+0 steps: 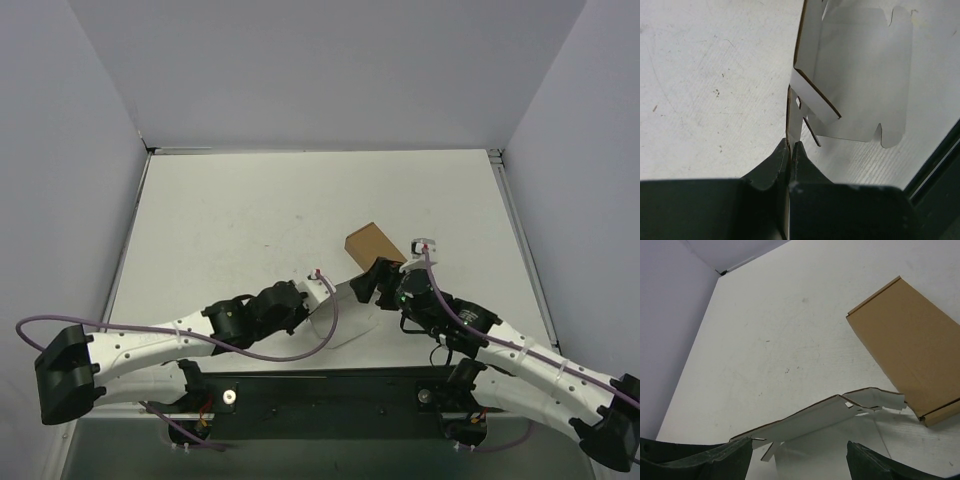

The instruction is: Fold the paper box

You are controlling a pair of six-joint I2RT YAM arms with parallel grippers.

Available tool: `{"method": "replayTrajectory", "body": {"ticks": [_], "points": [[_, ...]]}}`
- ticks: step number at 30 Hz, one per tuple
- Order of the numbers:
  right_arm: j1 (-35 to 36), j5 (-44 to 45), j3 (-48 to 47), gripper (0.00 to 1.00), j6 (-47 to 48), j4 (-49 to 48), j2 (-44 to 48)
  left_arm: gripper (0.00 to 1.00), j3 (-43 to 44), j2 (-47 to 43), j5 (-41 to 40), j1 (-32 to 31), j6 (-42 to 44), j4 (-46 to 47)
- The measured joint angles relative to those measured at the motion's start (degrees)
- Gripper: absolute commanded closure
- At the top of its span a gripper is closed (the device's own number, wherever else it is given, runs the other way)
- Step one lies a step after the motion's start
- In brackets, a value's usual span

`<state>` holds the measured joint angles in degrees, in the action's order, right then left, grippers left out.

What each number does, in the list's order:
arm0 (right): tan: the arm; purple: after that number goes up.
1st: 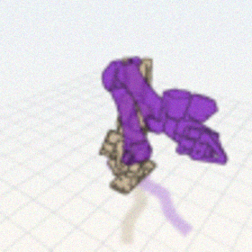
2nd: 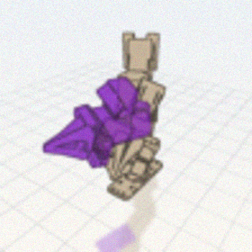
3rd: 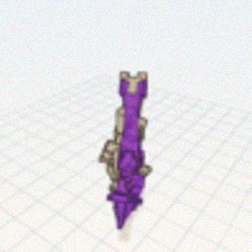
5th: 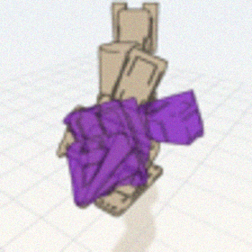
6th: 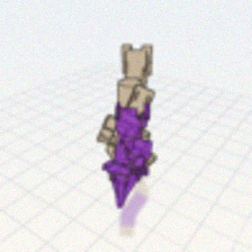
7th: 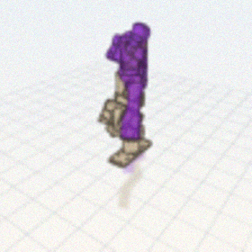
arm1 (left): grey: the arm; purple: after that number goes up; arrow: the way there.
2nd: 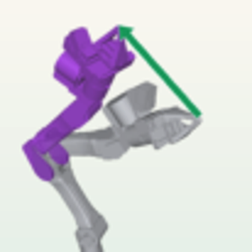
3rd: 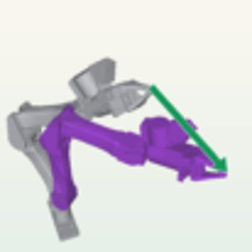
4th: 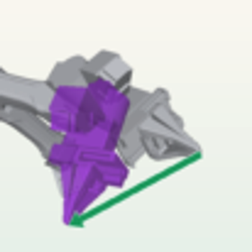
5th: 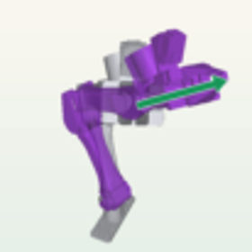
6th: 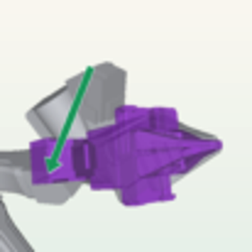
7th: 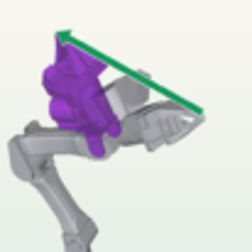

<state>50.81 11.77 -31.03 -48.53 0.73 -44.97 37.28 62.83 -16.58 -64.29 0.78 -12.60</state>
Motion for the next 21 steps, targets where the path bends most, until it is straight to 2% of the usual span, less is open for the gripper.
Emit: {"method": "replayTrajectory", "body": {"ticks": [3,9,14,21], "points": [[-0.1,-0.9,-1.9,0.17,7.1,-0.2,-2.0,1.0,-1.6,-0.9,-0.2,-0.7,3.6,1.8],[-1.8,-4.8,-4.9,0.2,25.9,-1.6,-3.3,1.0,-7.1,-4.9,-0.2,-0.9,9.3,6.6],[-2.4,-10.4,-4.6,0.21,41.1,-3.5,-6.2,1.0,-8.4,-6.9,0.6,-0.8,11.7,8.3],[-2.4,-17.3,-4.4,0.24,56.3,-5.2,-10.3,1.0,-8.4,-6.1,3.9,0.8,12.5,8.4]]}}
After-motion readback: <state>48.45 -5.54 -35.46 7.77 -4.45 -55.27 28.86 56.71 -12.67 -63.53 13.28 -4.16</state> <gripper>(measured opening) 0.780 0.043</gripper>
